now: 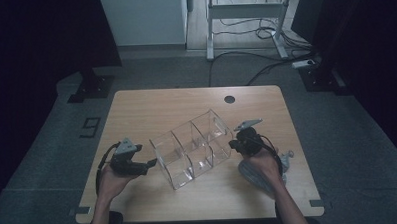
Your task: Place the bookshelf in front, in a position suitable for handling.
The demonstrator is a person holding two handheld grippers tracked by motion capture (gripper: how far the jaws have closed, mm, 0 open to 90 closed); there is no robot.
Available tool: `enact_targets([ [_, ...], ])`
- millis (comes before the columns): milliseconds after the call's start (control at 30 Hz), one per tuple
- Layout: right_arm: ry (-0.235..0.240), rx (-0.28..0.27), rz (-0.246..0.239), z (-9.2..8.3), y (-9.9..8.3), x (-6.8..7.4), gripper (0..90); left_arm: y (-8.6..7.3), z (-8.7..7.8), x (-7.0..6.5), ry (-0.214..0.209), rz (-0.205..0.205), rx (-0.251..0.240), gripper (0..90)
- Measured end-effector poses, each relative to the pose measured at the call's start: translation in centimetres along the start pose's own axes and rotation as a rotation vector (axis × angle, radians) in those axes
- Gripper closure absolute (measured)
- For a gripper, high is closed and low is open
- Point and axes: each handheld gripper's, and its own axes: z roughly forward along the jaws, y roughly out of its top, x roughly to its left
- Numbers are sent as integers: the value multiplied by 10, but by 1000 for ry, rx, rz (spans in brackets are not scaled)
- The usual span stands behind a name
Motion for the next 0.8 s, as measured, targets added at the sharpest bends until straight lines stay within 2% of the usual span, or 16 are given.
enact_targets([
  [300,25,9,-35,5,6,5,865,0,-4,2,-17,7,-21,191],
  [567,39,12,-52,9,12,7,866,-1,-5,2,-31,31,-36,231],
  [800,57,1,-43,13,14,3,864,-3,-6,0,-70,57,-53,351],
])
